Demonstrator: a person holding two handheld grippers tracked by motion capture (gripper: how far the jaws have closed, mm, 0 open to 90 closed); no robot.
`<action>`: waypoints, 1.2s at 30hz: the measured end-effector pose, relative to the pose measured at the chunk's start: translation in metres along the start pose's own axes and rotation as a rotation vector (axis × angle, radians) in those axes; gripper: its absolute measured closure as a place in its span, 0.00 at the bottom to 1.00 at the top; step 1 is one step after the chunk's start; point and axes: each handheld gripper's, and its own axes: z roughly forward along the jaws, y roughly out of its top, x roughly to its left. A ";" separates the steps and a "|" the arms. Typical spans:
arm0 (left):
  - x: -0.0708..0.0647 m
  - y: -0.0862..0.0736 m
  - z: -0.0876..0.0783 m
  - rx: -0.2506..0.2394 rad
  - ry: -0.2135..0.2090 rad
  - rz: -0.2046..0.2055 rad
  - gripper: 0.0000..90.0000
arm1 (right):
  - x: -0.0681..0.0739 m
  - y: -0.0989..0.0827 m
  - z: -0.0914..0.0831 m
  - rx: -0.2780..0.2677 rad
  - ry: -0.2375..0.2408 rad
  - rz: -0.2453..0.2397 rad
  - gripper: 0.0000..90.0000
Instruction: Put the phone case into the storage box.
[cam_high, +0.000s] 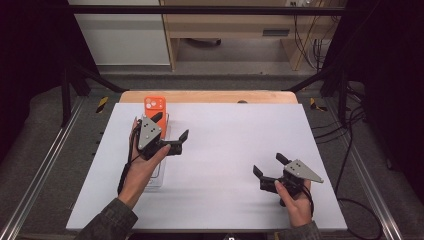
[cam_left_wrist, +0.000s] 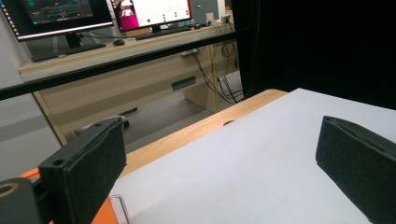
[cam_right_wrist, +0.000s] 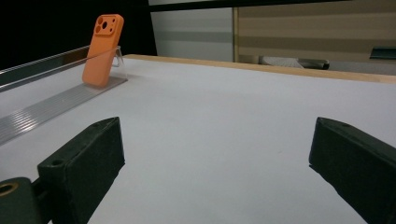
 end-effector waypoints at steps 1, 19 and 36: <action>-0.001 0.001 -0.002 -0.004 -0.005 -0.003 0.02 | 0.000 0.000 0.000 0.000 0.001 0.000 0.04; -0.018 0.003 -0.027 -0.008 -0.061 0.005 0.02 | 0.001 -0.001 0.001 0.001 0.004 0.001 0.04; -0.009 0.001 -0.058 -0.037 -0.048 -0.029 0.02 | 0.002 -0.001 0.001 0.002 0.004 -0.002 0.04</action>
